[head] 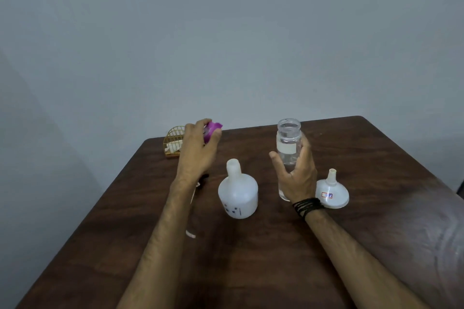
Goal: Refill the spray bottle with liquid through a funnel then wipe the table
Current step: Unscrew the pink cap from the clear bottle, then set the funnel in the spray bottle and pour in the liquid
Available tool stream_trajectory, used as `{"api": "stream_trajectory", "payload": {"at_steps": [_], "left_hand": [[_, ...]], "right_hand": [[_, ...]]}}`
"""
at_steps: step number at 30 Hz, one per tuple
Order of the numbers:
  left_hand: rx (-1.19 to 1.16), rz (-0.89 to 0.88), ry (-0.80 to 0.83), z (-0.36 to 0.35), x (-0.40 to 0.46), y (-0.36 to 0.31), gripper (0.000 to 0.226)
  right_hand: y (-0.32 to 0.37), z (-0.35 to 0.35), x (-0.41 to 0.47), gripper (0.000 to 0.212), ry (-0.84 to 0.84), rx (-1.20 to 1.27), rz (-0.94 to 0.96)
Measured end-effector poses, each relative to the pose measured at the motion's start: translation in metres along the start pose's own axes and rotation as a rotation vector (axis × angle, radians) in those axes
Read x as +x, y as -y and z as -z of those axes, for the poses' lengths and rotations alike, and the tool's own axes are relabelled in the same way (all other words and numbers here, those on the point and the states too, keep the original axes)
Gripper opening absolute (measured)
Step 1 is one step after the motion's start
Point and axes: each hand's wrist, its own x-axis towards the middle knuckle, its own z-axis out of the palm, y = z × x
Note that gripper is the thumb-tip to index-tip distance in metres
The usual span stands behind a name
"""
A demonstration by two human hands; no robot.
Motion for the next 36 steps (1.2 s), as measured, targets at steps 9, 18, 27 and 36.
{"api": "stream_trajectory", "payload": {"at_steps": [9, 18, 27, 36], "left_hand": [[0.306, 0.202, 0.332, -0.021, -0.047, 0.064, 0.057], [0.522, 0.222, 0.375, -0.035, -0.053, 0.085, 0.061], [0.401, 0.181, 0.248, -0.033, -0.053, 0.087, 0.061], [-0.396, 0.179, -0.093, -0.046, -0.074, 0.040, 0.033]], "right_hand": [[-0.002, 0.002, -0.009, 0.078, 0.032, -0.002, -0.025], [-0.004, 0.004, -0.013, 0.076, 0.060, -0.014, -0.037], [-0.006, 0.003, -0.013, 0.072, 0.073, -0.016, -0.037], [-0.009, 0.000, -0.011, 0.079, 0.092, 0.003, -0.053]]}}
